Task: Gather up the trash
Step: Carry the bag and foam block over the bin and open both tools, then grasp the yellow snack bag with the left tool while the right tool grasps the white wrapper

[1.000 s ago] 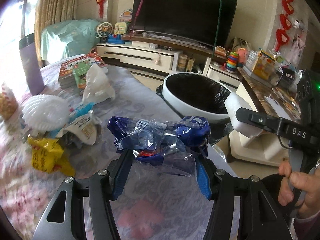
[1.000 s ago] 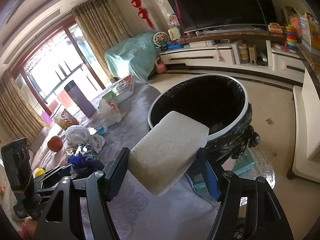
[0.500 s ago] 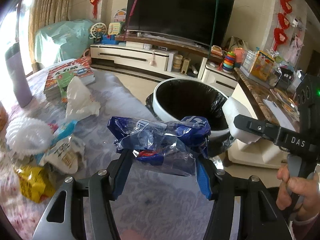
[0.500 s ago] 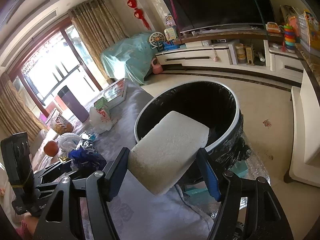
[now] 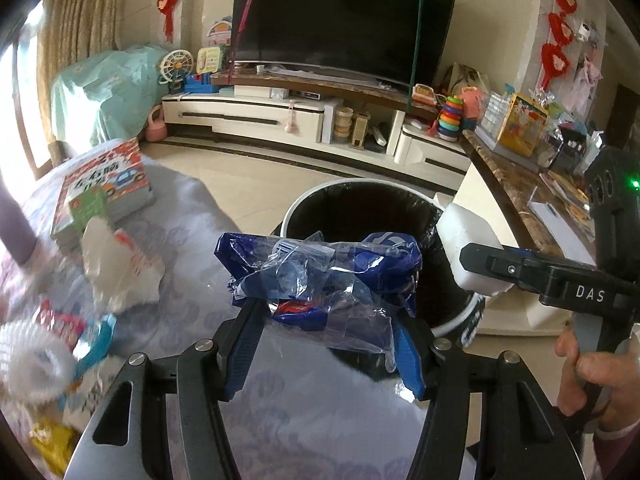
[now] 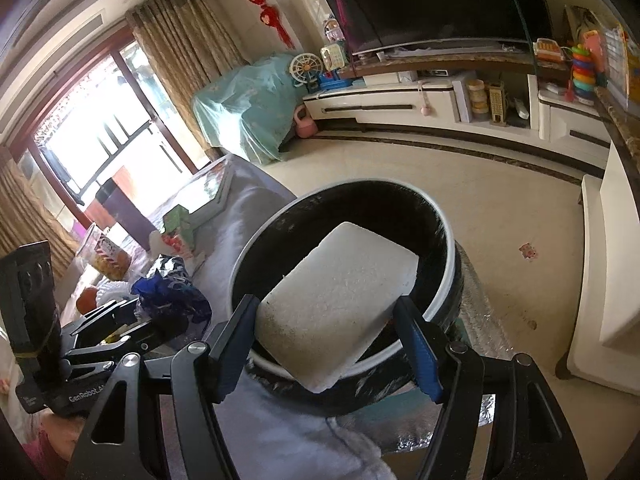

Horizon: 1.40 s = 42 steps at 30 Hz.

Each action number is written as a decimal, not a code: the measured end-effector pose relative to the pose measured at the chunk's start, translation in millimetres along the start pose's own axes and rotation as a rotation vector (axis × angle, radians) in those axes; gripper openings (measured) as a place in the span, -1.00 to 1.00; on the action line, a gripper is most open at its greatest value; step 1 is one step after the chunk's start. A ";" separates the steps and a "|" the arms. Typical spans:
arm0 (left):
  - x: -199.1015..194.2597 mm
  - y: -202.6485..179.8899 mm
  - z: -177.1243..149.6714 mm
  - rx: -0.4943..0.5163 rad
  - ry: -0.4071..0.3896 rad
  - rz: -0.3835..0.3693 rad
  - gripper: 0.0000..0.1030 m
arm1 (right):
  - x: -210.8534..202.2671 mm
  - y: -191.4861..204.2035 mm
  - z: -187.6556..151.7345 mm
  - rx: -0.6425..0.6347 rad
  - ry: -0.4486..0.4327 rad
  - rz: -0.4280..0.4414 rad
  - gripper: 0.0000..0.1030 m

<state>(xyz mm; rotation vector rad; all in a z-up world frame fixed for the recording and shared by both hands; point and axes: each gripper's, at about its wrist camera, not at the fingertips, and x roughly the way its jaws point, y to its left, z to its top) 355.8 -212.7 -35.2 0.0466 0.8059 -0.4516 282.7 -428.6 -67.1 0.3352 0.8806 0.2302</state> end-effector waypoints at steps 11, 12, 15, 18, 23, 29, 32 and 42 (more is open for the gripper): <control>37.2 -8.6 35.6 0.030 0.023 0.003 0.21 | 16.0 -13.9 20.1 -0.005 0.054 0.006 0.40; 40.1 -10.1 37.2 0.033 0.025 0.005 0.21 | 17.2 -14.6 21.2 -0.004 0.057 0.007 0.41; 47.7 -16.1 39.4 0.055 0.037 0.013 0.26 | 21.0 -16.4 24.9 0.002 0.071 0.018 0.43; 53.4 -20.8 40.9 0.065 0.051 0.030 0.41 | 22.4 -17.0 26.5 -0.002 0.076 0.011 0.47; 56.6 -24.4 40.0 0.053 0.062 0.046 0.55 | 19.3 -21.0 28.1 0.015 0.064 0.005 0.59; 48.8 -22.1 33.7 0.010 0.052 0.026 0.57 | 11.6 -21.3 27.0 0.029 0.039 0.008 0.60; 43.9 -22.5 27.0 0.001 0.048 0.028 0.57 | 4.6 -19.2 21.6 0.038 0.019 0.008 0.60; 0.6 0.0 -25.4 -0.099 0.023 0.015 0.57 | -7.3 7.0 -3.4 0.041 -0.002 0.045 0.65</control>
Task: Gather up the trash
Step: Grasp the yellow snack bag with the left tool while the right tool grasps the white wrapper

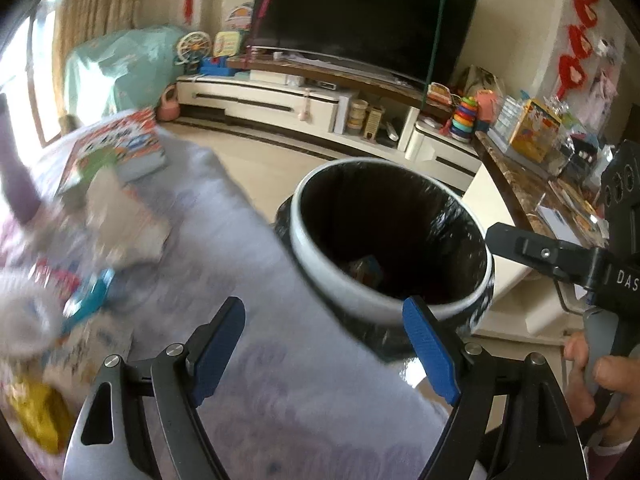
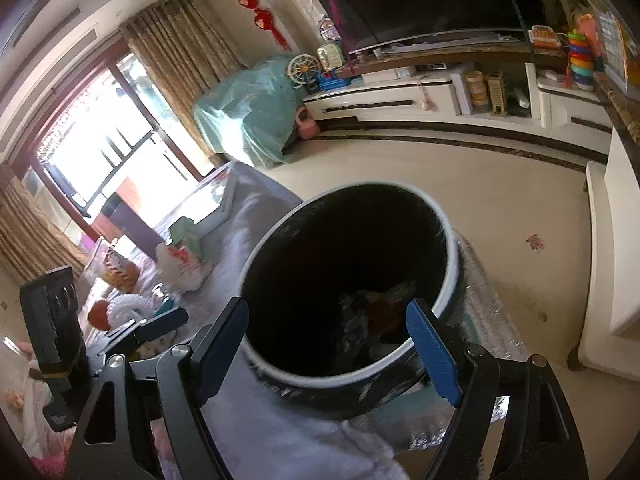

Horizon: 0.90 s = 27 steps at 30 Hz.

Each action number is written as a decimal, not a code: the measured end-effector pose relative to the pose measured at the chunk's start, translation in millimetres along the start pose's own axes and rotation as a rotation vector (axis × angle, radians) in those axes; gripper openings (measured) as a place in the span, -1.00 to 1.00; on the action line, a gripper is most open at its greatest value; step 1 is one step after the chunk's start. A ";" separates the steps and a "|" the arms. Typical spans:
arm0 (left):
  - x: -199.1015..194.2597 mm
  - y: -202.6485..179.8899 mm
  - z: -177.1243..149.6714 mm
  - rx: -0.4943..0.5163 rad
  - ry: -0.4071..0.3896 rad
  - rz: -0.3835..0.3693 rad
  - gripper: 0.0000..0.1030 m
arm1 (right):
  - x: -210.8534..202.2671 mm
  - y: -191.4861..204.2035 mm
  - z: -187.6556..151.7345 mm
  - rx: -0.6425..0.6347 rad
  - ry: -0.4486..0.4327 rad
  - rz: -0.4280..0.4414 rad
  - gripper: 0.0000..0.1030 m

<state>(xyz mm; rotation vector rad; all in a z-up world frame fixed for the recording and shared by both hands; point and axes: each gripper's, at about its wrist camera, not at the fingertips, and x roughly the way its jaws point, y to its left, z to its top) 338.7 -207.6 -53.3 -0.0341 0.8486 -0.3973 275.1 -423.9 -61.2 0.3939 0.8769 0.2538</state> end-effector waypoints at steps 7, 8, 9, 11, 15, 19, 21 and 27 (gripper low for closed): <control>-40.4 28.8 -41.8 -0.107 -0.011 -0.008 0.57 | 1.9 27.5 -27.6 -0.013 0.015 0.045 0.71; -48.9 32.7 -50.6 -0.117 -0.016 -0.003 0.57 | 3.5 31.6 -32.0 -0.013 0.021 0.053 0.71; -55.4 35.2 -56.5 -0.122 -0.020 0.004 0.57 | 4.3 33.8 -34.9 -0.014 0.025 0.058 0.71; -67.4 42.8 -66.9 -0.128 -0.025 0.013 0.57 | 7.6 42.2 -43.9 -0.020 0.039 0.071 0.71; -91.9 58.3 -89.4 -0.155 -0.034 0.043 0.57 | 14.3 59.1 -59.6 -0.041 0.068 0.095 0.71; -113.2 73.7 -110.6 -0.199 -0.032 0.077 0.57 | 20.0 77.6 -72.5 -0.070 0.087 0.118 0.71; -122.4 79.8 -118.2 -0.217 -0.032 0.094 0.57 | 21.9 85.5 -77.5 -0.083 0.093 0.129 0.71; -147.8 91.5 -132.9 -0.266 -0.046 0.139 0.57 | 29.6 106.1 -90.1 -0.126 0.103 0.155 0.71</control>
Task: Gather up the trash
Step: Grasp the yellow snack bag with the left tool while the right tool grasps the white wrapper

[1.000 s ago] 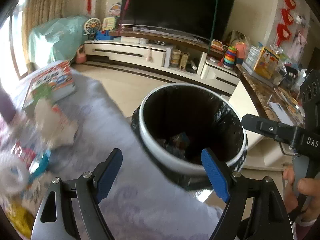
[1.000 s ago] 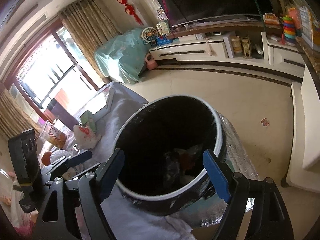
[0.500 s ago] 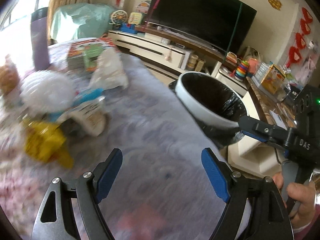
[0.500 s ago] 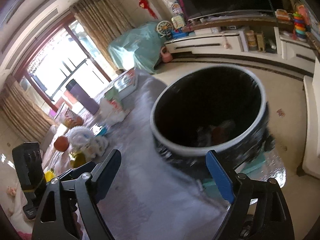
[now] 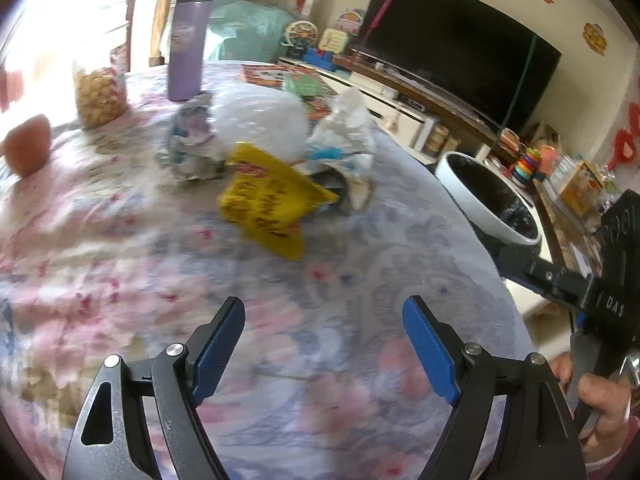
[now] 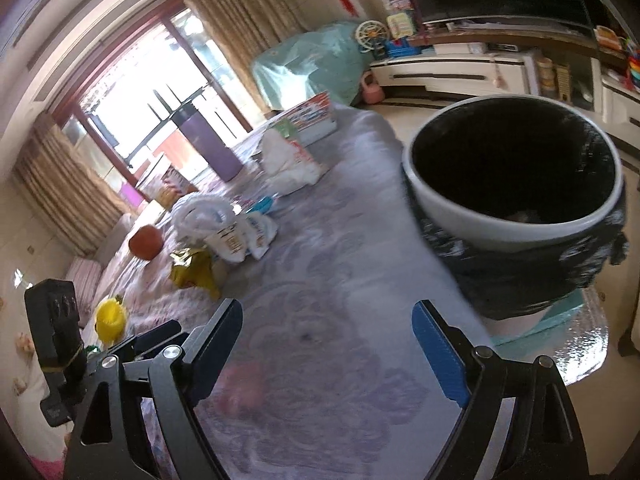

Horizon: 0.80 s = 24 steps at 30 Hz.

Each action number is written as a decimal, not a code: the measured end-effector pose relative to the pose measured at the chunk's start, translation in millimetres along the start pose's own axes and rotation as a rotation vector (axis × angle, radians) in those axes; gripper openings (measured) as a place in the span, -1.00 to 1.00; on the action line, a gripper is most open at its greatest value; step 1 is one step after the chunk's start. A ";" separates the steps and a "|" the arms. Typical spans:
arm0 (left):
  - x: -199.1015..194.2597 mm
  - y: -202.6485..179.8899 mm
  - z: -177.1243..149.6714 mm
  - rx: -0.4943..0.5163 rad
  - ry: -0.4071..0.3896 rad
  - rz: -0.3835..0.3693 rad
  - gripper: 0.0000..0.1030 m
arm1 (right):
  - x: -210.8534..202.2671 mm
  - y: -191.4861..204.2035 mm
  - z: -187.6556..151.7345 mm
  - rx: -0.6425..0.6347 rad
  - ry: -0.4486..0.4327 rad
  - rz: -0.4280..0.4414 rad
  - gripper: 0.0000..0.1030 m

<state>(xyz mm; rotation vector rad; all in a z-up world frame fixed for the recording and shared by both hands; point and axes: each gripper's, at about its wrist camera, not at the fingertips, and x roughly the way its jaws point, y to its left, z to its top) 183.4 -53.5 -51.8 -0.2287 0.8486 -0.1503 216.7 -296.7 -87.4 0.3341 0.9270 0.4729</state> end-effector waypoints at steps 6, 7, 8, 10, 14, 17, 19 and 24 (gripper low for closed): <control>-15.4 5.7 -4.7 -0.025 -0.016 0.028 0.57 | 12.8 15.1 -3.7 -0.039 0.001 0.006 0.71; -15.7 6.8 -3.4 -0.030 -0.016 0.028 0.57 | 14.6 17.3 -3.5 -0.051 -0.001 0.004 0.71; -14.1 9.0 -0.8 -0.034 -0.015 0.028 0.57 | 16.1 19.3 -3.7 -0.058 -0.001 0.004 0.71; -13.0 11.7 0.5 -0.038 -0.012 0.034 0.57 | 20.7 21.9 -2.8 -0.065 0.002 0.009 0.71; -7.5 19.2 10.1 -0.036 -0.015 0.042 0.57 | 31.4 27.2 1.4 -0.077 0.016 0.036 0.70; 1.1 26.1 19.4 -0.027 -0.022 0.042 0.57 | 41.5 31.5 6.3 -0.091 0.034 0.057 0.68; 5.3 25.6 24.7 -0.004 -0.024 0.046 0.57 | 48.0 34.8 10.9 -0.103 0.043 0.074 0.65; 17.8 26.7 38.5 0.061 -0.033 0.054 0.55 | 65.2 39.7 25.0 -0.110 0.061 0.098 0.42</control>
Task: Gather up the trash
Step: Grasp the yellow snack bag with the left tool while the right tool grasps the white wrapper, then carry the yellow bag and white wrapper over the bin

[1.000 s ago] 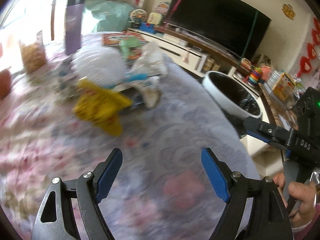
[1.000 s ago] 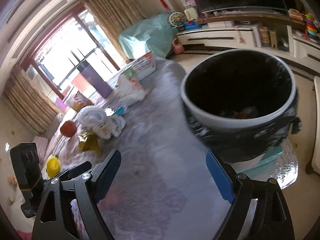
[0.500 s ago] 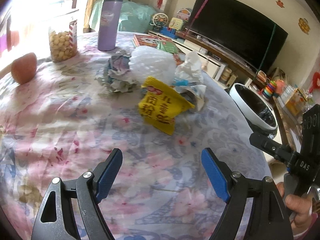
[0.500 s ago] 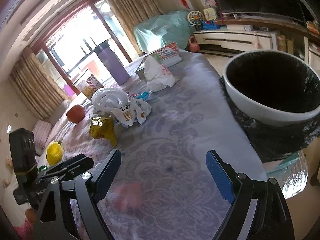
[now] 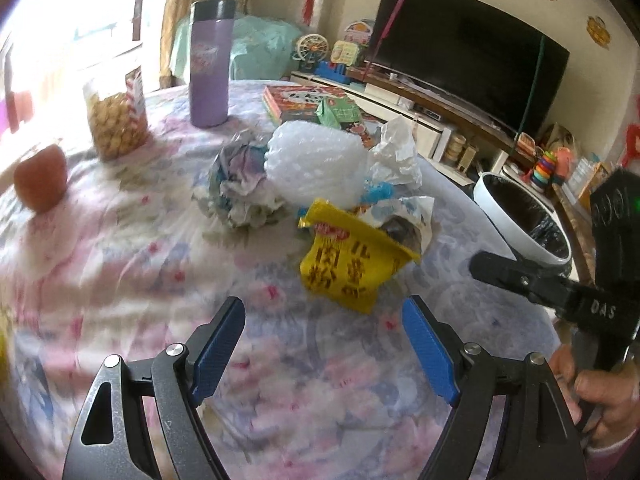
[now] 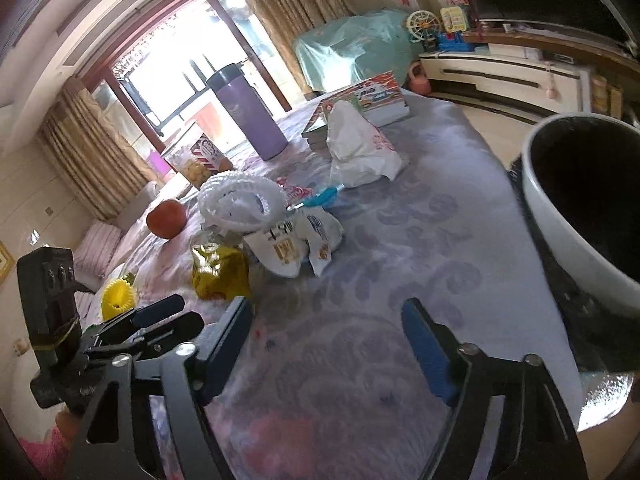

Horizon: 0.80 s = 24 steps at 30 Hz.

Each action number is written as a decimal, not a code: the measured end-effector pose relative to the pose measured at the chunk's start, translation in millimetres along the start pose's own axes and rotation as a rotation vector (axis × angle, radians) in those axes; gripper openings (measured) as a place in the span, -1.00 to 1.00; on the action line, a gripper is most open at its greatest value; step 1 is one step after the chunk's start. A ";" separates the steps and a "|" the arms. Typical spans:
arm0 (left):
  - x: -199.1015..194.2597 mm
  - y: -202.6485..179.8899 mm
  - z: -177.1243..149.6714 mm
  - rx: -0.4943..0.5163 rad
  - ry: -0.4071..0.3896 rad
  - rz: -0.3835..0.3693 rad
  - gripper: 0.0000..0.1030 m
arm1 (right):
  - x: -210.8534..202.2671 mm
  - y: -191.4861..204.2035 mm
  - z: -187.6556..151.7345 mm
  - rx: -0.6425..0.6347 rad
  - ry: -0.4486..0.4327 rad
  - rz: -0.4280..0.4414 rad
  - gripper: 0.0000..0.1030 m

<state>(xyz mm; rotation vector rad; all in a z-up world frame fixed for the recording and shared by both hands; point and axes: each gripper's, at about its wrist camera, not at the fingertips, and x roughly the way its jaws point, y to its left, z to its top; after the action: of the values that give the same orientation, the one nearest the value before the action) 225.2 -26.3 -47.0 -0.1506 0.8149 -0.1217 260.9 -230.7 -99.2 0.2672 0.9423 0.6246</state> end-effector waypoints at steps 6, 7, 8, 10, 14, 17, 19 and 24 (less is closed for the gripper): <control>17.1 1.9 9.4 0.039 0.005 -0.032 0.44 | 22.6 0.7 14.0 0.015 0.019 0.039 0.29; 19.6 1.8 10.2 0.041 0.008 -0.039 0.30 | 28.5 -0.1 16.7 0.022 0.027 0.047 0.22; 23.0 2.2 10.5 0.042 0.015 -0.048 0.12 | 31.1 -1.2 17.6 0.026 0.032 0.051 0.12; 30.5 2.2 10.5 0.039 0.035 -0.068 -0.25 | 40.1 -2.1 20.3 0.036 0.049 0.060 -0.07; 36.4 5.6 11.3 0.022 0.040 -0.092 -0.29 | 45.5 -3.3 19.9 0.047 0.062 0.067 -0.57; 33.0 5.5 11.3 0.026 0.024 -0.090 -0.30 | 37.3 -5.0 15.4 0.058 0.044 0.083 -0.66; 30.9 4.4 10.2 0.020 0.020 -0.097 -0.36 | 30.0 -7.5 11.8 0.071 0.031 0.078 -0.67; 26.5 1.0 6.8 0.012 0.010 -0.113 -0.36 | 8.3 -14.5 5.7 0.110 -0.003 0.068 -0.67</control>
<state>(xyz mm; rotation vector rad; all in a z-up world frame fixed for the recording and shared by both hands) 248.3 -29.1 -61.5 -0.1846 0.8153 -0.2340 274.7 -236.9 -108.3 0.3995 0.9688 0.6356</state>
